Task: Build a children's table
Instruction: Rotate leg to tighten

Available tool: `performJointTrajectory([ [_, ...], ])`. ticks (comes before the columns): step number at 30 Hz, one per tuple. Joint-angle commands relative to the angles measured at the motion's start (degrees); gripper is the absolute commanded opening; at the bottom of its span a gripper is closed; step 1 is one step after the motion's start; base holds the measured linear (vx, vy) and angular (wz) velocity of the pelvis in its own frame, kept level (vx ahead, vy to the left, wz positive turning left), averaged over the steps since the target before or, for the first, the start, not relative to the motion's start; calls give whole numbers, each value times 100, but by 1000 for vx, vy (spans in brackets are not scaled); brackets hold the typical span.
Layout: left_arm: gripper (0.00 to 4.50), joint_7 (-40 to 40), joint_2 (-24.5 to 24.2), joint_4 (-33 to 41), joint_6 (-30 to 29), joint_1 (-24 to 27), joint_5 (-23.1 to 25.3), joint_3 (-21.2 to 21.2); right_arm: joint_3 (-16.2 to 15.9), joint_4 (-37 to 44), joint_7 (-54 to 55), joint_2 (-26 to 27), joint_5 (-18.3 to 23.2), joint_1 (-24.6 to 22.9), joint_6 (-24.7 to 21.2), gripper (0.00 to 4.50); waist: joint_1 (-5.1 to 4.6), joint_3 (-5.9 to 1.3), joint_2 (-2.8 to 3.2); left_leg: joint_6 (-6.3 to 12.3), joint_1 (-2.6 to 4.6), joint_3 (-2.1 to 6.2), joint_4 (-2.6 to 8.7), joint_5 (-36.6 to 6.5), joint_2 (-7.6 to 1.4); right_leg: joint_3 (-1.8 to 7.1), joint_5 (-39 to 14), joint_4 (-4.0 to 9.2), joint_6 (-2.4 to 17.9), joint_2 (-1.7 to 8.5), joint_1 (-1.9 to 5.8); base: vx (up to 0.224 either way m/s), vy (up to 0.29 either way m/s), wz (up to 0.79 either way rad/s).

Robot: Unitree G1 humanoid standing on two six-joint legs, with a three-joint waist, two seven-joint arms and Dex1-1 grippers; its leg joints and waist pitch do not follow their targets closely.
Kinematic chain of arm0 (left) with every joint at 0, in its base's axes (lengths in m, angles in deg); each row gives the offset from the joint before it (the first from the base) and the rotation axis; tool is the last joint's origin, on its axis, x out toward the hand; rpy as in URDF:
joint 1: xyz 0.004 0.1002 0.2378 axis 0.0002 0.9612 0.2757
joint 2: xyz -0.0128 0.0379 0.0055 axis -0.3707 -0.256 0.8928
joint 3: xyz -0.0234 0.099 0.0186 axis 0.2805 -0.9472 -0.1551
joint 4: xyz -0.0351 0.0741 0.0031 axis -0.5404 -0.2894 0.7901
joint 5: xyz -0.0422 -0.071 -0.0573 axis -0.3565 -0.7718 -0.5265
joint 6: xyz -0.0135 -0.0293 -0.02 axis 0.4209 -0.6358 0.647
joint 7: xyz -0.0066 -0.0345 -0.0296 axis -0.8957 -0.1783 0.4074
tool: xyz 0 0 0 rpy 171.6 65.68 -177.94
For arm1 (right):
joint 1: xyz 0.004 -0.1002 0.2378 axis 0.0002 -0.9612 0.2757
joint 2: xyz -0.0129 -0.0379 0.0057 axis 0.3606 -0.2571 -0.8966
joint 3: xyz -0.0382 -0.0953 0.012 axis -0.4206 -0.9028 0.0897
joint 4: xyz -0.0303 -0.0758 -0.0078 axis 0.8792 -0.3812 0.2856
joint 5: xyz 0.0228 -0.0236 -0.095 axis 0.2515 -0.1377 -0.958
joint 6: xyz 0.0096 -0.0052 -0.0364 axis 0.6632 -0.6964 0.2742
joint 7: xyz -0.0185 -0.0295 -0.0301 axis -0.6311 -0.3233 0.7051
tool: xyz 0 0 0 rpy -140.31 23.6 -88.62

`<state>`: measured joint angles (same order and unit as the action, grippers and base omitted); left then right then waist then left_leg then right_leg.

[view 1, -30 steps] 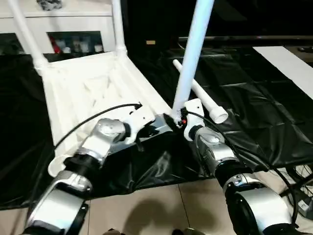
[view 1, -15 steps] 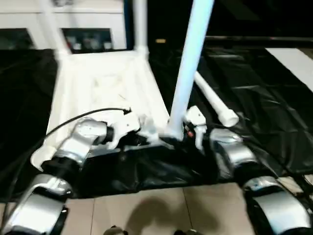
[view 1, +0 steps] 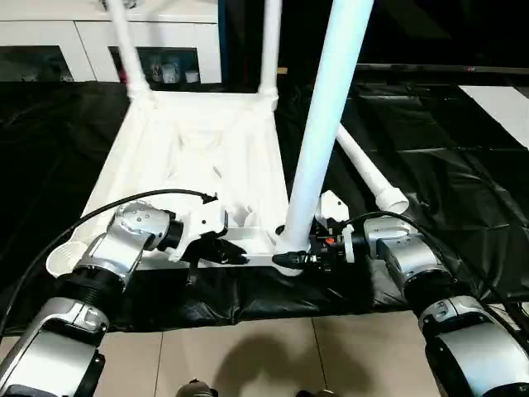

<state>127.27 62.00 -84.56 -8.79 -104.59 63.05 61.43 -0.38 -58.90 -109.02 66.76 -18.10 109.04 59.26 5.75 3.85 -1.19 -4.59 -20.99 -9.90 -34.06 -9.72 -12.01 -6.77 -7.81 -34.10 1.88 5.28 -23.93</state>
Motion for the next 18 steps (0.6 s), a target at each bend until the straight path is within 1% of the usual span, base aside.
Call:
performJointTrajectory([
  [1, 0, -84, 117, 75, 82, -49, 22, -111, -118, 91, 42, 130, -2, -22, -98, 281, -11, -457, 44, 133, 72, 10, 425, -1576, -185, 338, -2075, 383, 1104, 361, 336, 0, 0, 0],
  [2, 0, -223, 168, 33, 12, -74, 23, -50, -73, 80, 203, 155, 9, -25, -180, 280, -12, -456, 54, 130, 68, 11, 427, -1566, -186, 338, -2058, 376, 1107, 359, 337, 0, 0, 0],
  [3, 0, -494, 261, -42, -98, -124, 33, 52, 12, 52, 498, 206, 22, -23, -283, 279, -15, -451, 50, 112, 79, 11, 428, -1609, -184, 334, -2117, 387, 1091, 355, 330, 0, 0, 0],
  [4, 0, -614, 298, -74, -135, -145, 40, 90, 49, 37, 629, 229, 25, -21, -305, 279, -28, -431, 61, 75, 87, 13, 434, -1714, -177, 328, -2268, 409, 1057, 346, 315, 0, 0, 0],
  [5, 0, -614, 298, -74, -135, -145, 40, 90, 49, 37, 629, 229, 25, -21, -305, 279, -30, -434, 60, 45, 101, 18, 436, -1761, -181, 327, -2356, 421, 1027, 358, 314, 0, 0, 0],
  [6, 0, -1146, 430, -231, -329, -261, 141, 186, 256, -127, 1537, 384, -24, 35, -240, 278, -63, -415, 51, -24, 107, 24, 433, -1842, -157, 325, -2636, 457, 917, 366, 292, 0, 0, 0],
  [7, 0, -1387, 510, -285, -434, -311, 159, 245, 349, -231, 2058, 462, -76, 79, -229, 277, -79, -402, 62, -53, 125, 35, 432, -1942, -141, 308, -2834, 489, 861, 366, 281, 0, 0, 0],
  [8, 0, -1646, 603, -309, -542, -359, 189, 293, 461, -332, 2576, 561, -93, 121, -209, 277, -102, -403, 51, -91, 130, 48, 430, -1988, -135, 297, -3012, 509, 790, 382, 287, 0, 0, 0],
  [9, 0, -1787, 659, -311, -602, -383, 201, 320, 525, -388, 2863, 618, -99, 144, -201, 277, -142, -396, 40, -150, 120, 72, 432, -2022, -119, 267, -3299, 547, 637, 388, 298, 0, 0, 0],
  [10, 0, -1880, 699, -299, -646, -395, 215, 328, 567, -427, 3061, 661, -96, 161, -205, 277, -180, -406, 25, -149, 87, 90, 425, -2017, -98, 231, -3500, 580, 479, 396, 334, 0, 0, 0],
  [11, 0, -2001, 758, -265, -719, -406, 240, 329, 604, -477, 3296, 715, -100, 180, -231, 277, -196, -413, 28, -121, 86, 91, 419, -2013, -94, 226, -3530, 597, 447, 405, 335, 0, 0, 0],
  [12, 0, -2208, 884, -201, -851, -427, 264, 338, 649, -527, 3649, 826, -109, 190, -225, 277, -231, -410, 32, -87, 94, 87, 415, -2006, -96, 224, -3500, 618, 443, 393, 309, 0, 0, 0],
  [13, 0, -2407, 1028, -128, -987, -446, 278, 346, 710, -578, 3986, 961, -84, 198, -276, 277, -269, -414, 5, -64, 97, 81, 410, -1985, -100, 229, -3389, 610, 496, 384, 300, 0, 0, 0],
  [14, 0, -2598, 1160, -75, -1088, -465, 289, 357, 744, -600, 4259, 1086, -77, 192, -314, 277, -275, -415, 9, -29, 98, 78, 405, -1965, -93, 230, -3346, 603, 524, 381, 294, 0, 0, 0],
  [15, 0, -2630, 1185, -69, -1104, -469, 293, 357, 745, -602, 4324, 1109, -88, 190, -316, 277, -281, -424, 12, 17, 93, 73, 401, -1943, -84, 226, -3304, 603, 536, 374, 297, 0, 0, 0],
  [16, 0, -2813, 1363, -13, -1180, -485, 333, 328, 737, -636, 4756, 1285, -168, 182, -335, 277, -286, -423, 12, 34, 83, 71, 407, -1922, -89, 232, -3247, 593, 548, 369, 299, 0, 0, 0],
  [17, 0, -2840, 1419, 13, -1181, -477, 356, 299, 724, -647, 4834, 1347, -191, 177, -319, 277, -294, -419, -4, 43, 82, 64, 412, -1889, -94, 241, -3192, 594, 562, 364, 286, 0, 0, 0],
  [18, 0, -2876, 1492, 39, -1198, -466, 389, 257, 727, -683, 4988, 1441, -231, 181, -251, 277, -298, -427, 15, 52, 93, 66, 410, -1915, -94, 241, -3118, 583, 589, 366, 288, 0, 0, 0],
])
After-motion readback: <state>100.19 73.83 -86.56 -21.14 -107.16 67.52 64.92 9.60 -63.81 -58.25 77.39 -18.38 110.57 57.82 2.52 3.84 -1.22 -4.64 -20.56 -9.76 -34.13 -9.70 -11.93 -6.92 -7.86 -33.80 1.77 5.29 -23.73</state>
